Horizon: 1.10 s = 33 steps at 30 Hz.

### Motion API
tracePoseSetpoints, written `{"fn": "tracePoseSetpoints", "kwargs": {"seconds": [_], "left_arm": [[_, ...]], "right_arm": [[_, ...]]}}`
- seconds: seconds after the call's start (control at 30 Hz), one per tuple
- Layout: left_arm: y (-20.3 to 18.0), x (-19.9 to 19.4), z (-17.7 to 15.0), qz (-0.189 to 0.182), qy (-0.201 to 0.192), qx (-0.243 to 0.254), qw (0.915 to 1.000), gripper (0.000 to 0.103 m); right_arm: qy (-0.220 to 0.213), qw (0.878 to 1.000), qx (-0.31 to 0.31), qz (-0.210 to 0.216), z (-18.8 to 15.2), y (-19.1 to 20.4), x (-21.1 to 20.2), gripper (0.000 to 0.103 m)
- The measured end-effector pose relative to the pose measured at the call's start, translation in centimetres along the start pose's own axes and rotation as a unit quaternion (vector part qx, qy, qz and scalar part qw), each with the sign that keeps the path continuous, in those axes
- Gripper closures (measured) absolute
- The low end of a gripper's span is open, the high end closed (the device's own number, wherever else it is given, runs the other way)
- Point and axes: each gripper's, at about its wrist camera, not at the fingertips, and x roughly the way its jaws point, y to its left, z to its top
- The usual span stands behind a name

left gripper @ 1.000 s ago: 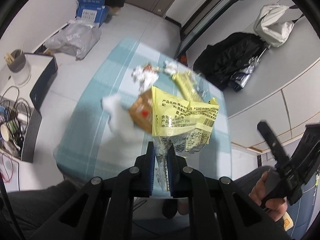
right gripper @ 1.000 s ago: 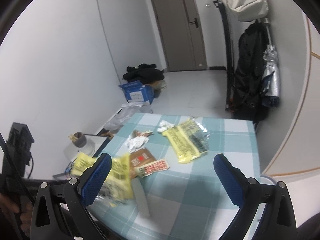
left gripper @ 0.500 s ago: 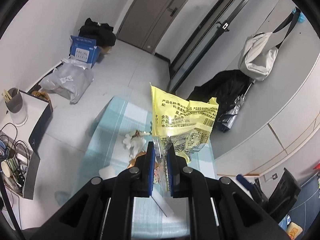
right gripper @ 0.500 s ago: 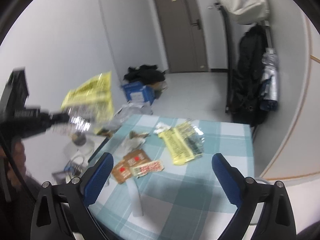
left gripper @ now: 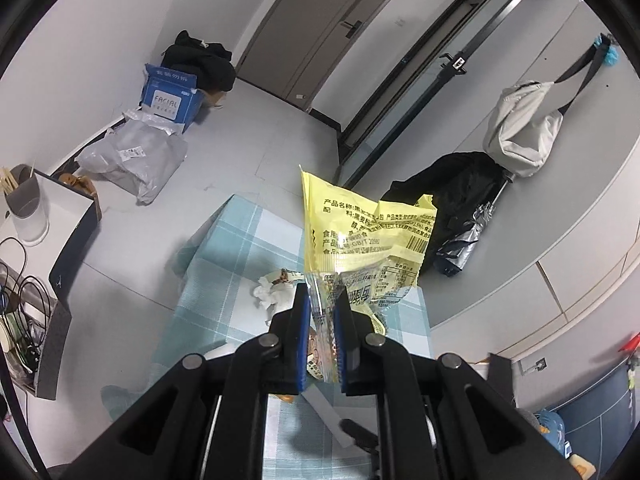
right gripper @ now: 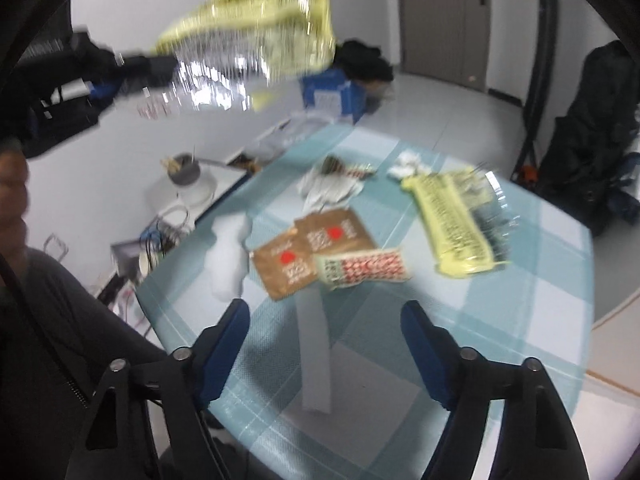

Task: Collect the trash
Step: 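Grasp the white foam strip with the right gripper while the left gripper holds the yellow bag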

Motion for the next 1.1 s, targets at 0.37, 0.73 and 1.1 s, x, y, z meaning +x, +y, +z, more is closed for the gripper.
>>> {"fn": "tracePoseSetpoints", "kwargs": {"seconds": [0.37, 0.73, 1.1], "left_arm": [[0.7, 0.5, 0.2, 0.011, 0.011, -0.003, 0.9999, 0.096], [1.0, 1.2, 0.1, 0.015, 0.024, -0.001, 0.9996, 0.096], [0.2, 1.4, -0.4, 0.027, 0.030, 0.012, 0.9991, 0.096]], "right_arm": [[0.051, 0.997, -0.043, -0.025, -0.4, 2.1, 5.3, 0.050], [0.060, 0.996, -0.049, -0.036, -0.4, 2.2, 6.3, 0.087], [0.033, 0.999, 0.001, -0.026, -0.4, 0.0, 3.3, 0.089]]}}
